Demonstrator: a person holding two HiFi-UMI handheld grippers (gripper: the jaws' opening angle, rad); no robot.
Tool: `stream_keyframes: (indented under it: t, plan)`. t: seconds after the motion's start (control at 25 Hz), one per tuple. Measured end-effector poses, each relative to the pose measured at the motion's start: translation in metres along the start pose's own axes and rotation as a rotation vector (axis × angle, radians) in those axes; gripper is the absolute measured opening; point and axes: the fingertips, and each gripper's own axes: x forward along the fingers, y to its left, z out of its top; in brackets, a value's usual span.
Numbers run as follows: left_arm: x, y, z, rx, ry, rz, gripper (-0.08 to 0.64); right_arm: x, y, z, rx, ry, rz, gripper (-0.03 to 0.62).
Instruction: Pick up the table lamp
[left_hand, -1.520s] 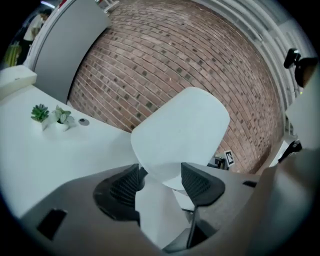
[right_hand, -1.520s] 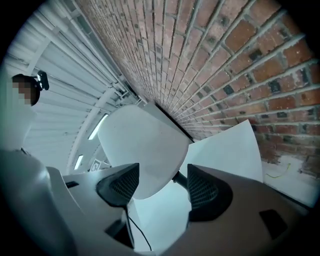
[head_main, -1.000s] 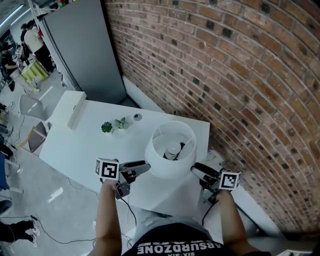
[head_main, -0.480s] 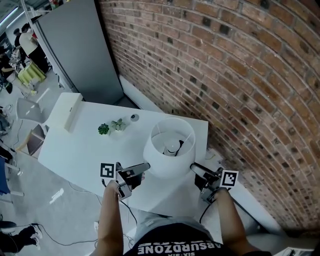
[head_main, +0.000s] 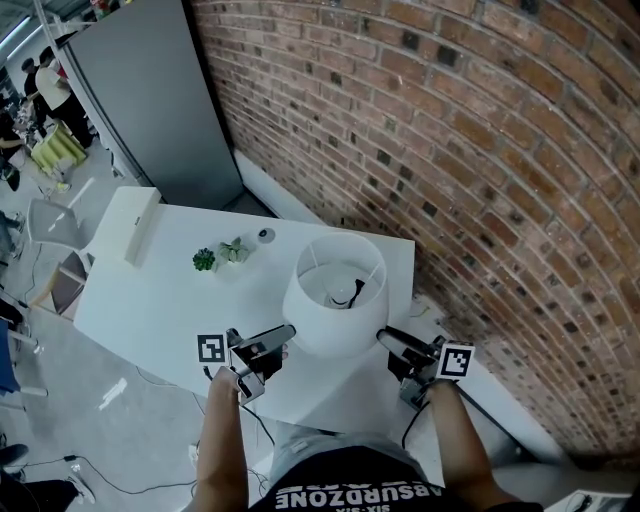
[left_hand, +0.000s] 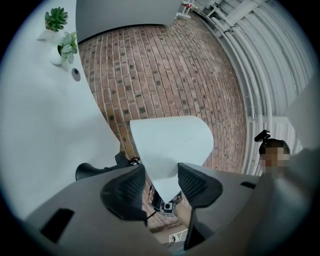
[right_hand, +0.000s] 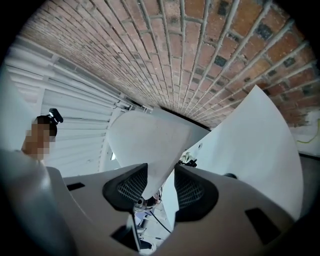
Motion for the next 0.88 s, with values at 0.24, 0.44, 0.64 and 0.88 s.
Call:
stream_keyframes:
  t: [0.24, 0.44, 0.64, 0.88]
  plan:
    - [-0.002, -0.006, 0.000, 0.047, 0.015, -0.016, 0.185, 0.000, 0.009, 0.004, -0.078, -0.008, -0.010, 0.138]
    - [-0.003, -0.011, 0.001, 0.090, 0.015, -0.019, 0.178, -0.001, 0.014, 0.002, -0.119, 0.016, -0.013, 0.132]
    - [-0.001, -0.022, 0.006, 0.150, 0.030, -0.014, 0.178, -0.003, 0.016, 0.002, -0.142, 0.018, -0.029, 0.133]
    - [0.000, -0.031, 0.008, 0.172, 0.034, -0.006, 0.177, -0.002, 0.030, 0.006, -0.164, 0.000, -0.015, 0.135]
